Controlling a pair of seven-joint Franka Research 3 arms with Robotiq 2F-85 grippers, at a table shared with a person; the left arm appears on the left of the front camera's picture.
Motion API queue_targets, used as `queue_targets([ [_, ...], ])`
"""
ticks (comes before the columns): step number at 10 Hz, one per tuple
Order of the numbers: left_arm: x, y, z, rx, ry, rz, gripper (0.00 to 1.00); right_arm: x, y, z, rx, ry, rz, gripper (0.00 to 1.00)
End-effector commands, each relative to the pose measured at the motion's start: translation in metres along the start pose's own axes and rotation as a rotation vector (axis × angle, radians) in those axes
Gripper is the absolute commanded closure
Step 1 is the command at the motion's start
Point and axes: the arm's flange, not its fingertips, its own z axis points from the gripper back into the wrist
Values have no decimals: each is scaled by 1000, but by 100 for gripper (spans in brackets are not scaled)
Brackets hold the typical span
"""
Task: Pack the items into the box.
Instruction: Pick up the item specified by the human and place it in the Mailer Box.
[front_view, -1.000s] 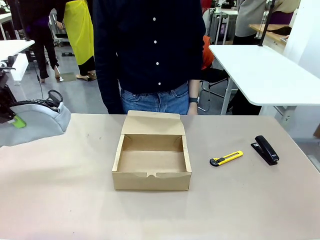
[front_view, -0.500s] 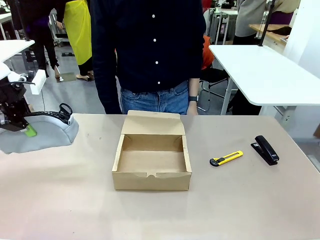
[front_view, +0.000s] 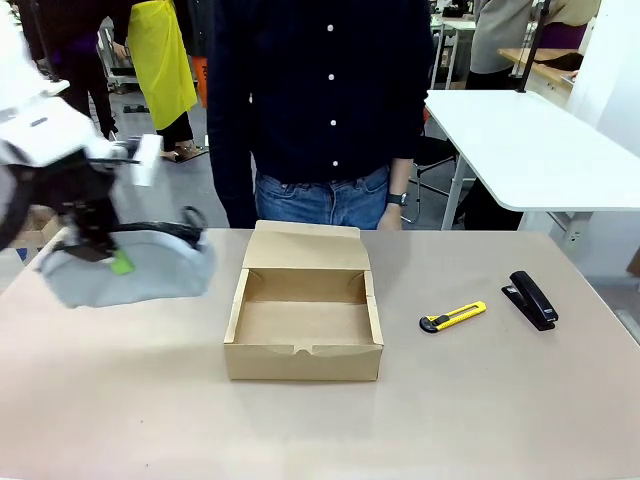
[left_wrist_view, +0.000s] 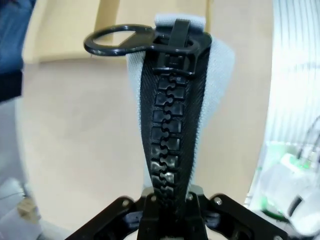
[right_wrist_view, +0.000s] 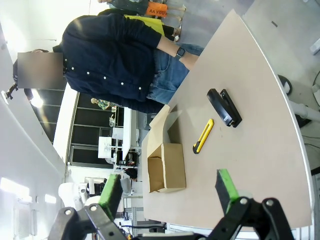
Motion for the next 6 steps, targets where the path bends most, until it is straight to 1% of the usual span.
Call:
queue_targets([
  [1, 76, 16, -15, 33, 70, -42, 94, 3, 2, -1, 22, -16, 26, 0],
  [2, 114, 20, -24, 56, 85, -79, 94, 3, 2, -1, 22, -16, 26, 0],
  [3, 148, 26, -32, 41, 85, -131, 94, 3, 2, -1, 22, -16, 26, 0],
  [4, 181, 35, -45, 24, 96, -152, 94, 3, 2, -1, 22, -16, 26, 0],
  [5, 199, 39, -61, -6, 98, -168, 94, 3, 2, -1, 22, -16, 26, 0],
  [6, 210, 41, -77, -2, 91, -162, 94, 3, 2, -1, 22, -16, 26, 0],
])
